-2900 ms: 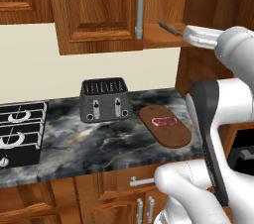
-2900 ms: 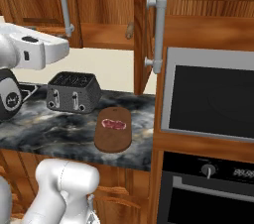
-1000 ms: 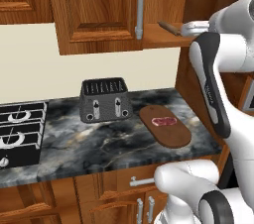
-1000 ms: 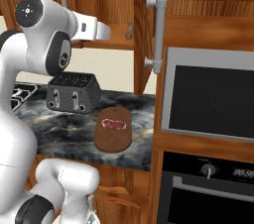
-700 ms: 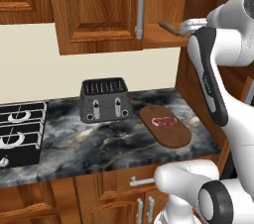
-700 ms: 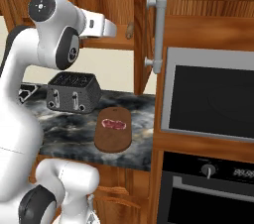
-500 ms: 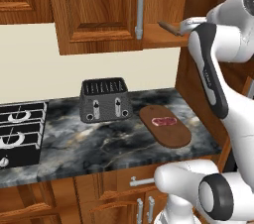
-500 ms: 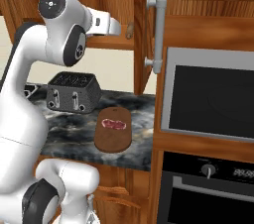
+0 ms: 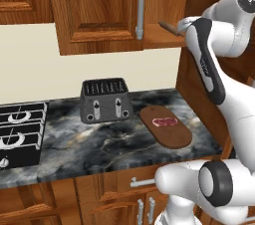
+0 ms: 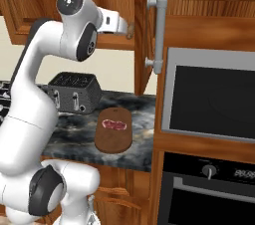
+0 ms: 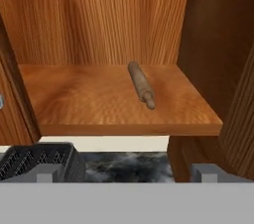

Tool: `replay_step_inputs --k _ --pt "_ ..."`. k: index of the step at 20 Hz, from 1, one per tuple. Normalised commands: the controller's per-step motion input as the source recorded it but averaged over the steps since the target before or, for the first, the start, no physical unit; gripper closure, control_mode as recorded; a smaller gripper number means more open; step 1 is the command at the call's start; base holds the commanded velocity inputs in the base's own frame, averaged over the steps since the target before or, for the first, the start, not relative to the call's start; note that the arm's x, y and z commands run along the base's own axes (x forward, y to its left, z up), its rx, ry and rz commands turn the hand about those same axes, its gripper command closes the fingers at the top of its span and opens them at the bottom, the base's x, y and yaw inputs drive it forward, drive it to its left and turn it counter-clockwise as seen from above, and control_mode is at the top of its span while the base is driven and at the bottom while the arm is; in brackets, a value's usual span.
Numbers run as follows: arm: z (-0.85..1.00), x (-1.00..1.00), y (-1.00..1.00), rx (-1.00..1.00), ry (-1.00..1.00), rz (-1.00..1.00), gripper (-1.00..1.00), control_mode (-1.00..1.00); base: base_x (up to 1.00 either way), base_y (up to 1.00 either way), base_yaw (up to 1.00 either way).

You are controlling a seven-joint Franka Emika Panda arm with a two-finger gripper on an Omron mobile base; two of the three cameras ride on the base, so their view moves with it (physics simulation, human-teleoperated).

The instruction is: Open the cabinet, retrieve the rolling pin, and place it next to the meat on the cutting board to prepare for tenderizing.

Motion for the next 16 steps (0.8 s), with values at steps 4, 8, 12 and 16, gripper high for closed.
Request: replay_step_inputs --k 4,8,12,16 --pt "-0.15 0.34 0.00 0.00 0.02 0.00 -1.00 -1.00 0.00 0.00 0.00" --pt "-0.07 0.33 0.00 0.00 0.03 0.00 -1.00 -1.00 0.00 0.00 0.00" --pt "-0.01 0.31 0.00 0.00 0.03 0.00 -1.00 -1.00 0.00 0.00 0.00" --pt "-0.02 0.28 -0.04 0.00 0.03 0.00 -1.00 -1.00 0.00 0.00 0.00"
